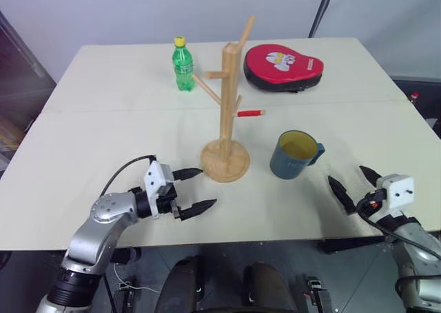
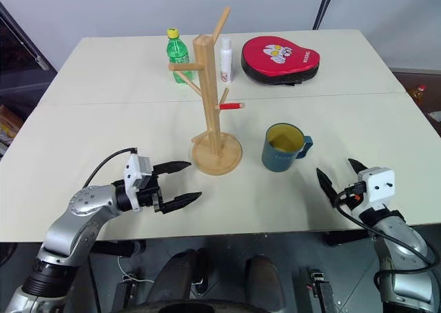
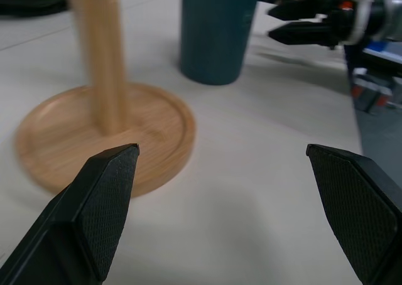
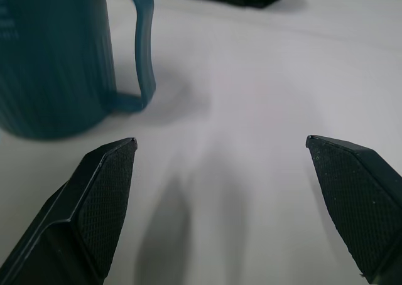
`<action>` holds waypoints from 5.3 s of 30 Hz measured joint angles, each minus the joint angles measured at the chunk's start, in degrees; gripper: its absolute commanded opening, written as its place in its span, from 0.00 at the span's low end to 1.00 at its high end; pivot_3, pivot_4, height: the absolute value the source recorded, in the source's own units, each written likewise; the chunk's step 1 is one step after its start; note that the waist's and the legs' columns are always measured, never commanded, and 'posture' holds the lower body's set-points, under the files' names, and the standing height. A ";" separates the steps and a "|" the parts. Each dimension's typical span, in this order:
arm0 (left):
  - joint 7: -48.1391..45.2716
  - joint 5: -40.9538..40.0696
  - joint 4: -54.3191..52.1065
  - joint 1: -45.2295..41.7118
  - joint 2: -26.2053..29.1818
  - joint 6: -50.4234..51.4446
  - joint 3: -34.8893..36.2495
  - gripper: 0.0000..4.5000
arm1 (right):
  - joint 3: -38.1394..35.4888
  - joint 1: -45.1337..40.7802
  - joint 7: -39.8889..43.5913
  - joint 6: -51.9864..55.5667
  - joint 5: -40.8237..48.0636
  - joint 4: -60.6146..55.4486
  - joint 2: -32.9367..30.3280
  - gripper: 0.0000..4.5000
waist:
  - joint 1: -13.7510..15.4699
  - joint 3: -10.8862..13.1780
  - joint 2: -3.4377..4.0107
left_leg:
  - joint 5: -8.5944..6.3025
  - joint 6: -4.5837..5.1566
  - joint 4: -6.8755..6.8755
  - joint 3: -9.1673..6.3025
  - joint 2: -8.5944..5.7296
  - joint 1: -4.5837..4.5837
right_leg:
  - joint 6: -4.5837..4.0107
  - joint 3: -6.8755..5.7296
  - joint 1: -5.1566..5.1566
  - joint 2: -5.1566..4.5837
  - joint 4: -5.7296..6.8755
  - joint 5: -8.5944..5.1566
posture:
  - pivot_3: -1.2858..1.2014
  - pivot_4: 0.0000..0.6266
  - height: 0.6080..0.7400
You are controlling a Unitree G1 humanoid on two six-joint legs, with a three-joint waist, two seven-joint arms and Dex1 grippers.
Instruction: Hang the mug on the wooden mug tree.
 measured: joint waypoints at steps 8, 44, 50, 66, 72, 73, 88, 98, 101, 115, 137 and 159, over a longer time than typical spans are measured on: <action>-1.12 0.07 -0.06 -0.80 0.33 0.09 -1.35 1.00 | 2.22 -6.28 0.99 -0.86 -1.14 3.22 -0.06 1.00 | 0.09 0.00 0.01 | 0.01 0.01 0.03 0.00 -0.01 0.00 | 0.11 0.00 0.01 0.05 0.01 0.05 | 0.52 0.24 1.00; -0.90 1.19 -0.11 -0.75 -0.18 -0.84 -1.38 1.00 | 9.27 -19.62 2.84 -2.42 -3.84 15.40 0.41 1.00 | -0.05 0.00 0.01 | 0.01 0.02 0.06 0.00 0.02 0.01 | 0.13 0.00 0.03 0.20 0.05 0.07 | 0.52 0.24 1.00; -0.73 1.20 -0.13 -0.75 -0.17 -0.83 -1.38 1.00 | 9.43 -22.00 4.28 -4.48 -4.23 19.12 0.38 1.00 | -0.02 0.00 0.01 | 0.01 0.02 0.07 0.00 0.02 0.01 | 0.13 0.01 0.04 0.29 0.05 0.07 | 0.52 0.24 1.00; -0.40 1.20 -0.16 -0.74 -0.01 -0.83 -1.35 1.00 | 9.45 -24.11 12.52 -5.74 -1.20 24.19 0.91 0.01 | -0.03 0.00 0.01 | 0.01 0.02 0.08 -0.01 0.04 0.01 | 0.13 0.01 0.05 0.32 0.05 0.07 | 0.52 0.24 1.00; 0.03 1.20 -0.18 -0.74 0.28 -0.83 -1.31 1.00 | 9.41 -21.95 12.08 -5.70 -0.55 21.60 1.31 0.01 | 0.00 0.00 0.01 | 0.01 0.02 0.08 -0.01 0.05 0.01 | 0.13 0.02 0.05 0.24 0.05 0.07 | 0.52 0.24 1.00; 0.18 1.20 -0.21 -0.70 0.36 -0.83 -1.23 1.00 | 9.37 -20.74 11.14 -5.70 -0.92 19.82 1.24 0.01 | 0.02 0.00 0.01 | 0.01 0.02 0.08 -0.01 0.05 0.01 | 0.13 0.02 0.04 0.23 0.05 0.07 | 0.52 0.24 1.00; -0.05 -0.92 3.51 -4.02 0.10 -2.89 4.09 1.00 | 13.24 -13.07 7.89 2.23 -11.45 -22.76 -12.20 0.01 | 0.21 0.02 -0.01 | 0.00 0.00 0.12 -0.01 0.18 -0.01 | 0.08 0.02 0.02 0.29 -0.03 0.08 | 0.52 0.24 1.00; -1.11 -13.43 -3.16 -10.84 4.12 7.10 8.80 1.00 | 17.66 -26.38 10.43 11.38 -11.42 -24.87 -16.95 0.01 | 0.04 0.08 -0.10 | 0.00 0.00 0.12 0.00 0.21 -0.04 | 0.07 0.02 0.01 0.31 -0.04 0.09 | 0.52 0.24 1.00; -0.95 -13.91 -3.76 -10.93 4.30 8.20 8.80 1.00 | 18.27 -28.78 11.26 12.17 -11.30 -23.72 -17.04 0.01 | 0.04 0.09 -0.11 | 0.01 0.01 0.12 0.00 0.22 -0.04 | 0.06 0.02 0.00 0.36 -0.03 0.09 | 0.52 0.24 1.00; 0.12 -13.84 -5.09 -9.83 4.41 9.06 8.42 1.00 | 24.55 -41.21 17.02 13.38 -10.89 -16.90 -17.11 0.01 | 0.01 0.10 -0.13 | 0.01 0.01 0.14 0.00 0.26 -0.04 | 0.04 0.03 0.00 0.43 -0.02 0.11 | 0.52 0.24 1.00; 2.26 -13.89 -6.90 -9.47 4.40 9.27 8.37 1.00 | 28.78 -48.14 20.24 11.16 -13.64 -7.57 -15.29 0.53 | 0.00 0.11 -0.15 | 0.01 0.00 0.14 0.03 0.31 -0.04 | 0.02 0.02 -0.02 0.46 -0.01 0.12 | 0.52 0.24 1.00; 24.71 1.91 13.79 -0.59 -7.46 -4.75 16.73 1.00 | 4.24 -14.80 3.21 4.99 -3.06 -0.35 4.65 0.53 | 0.87 0.11 -0.20 | 0.00 0.01 0.11 0.19 0.43 -0.01 | 0.00 0.08 -0.07 0.54 0.02 0.16 | 0.52 0.24 1.00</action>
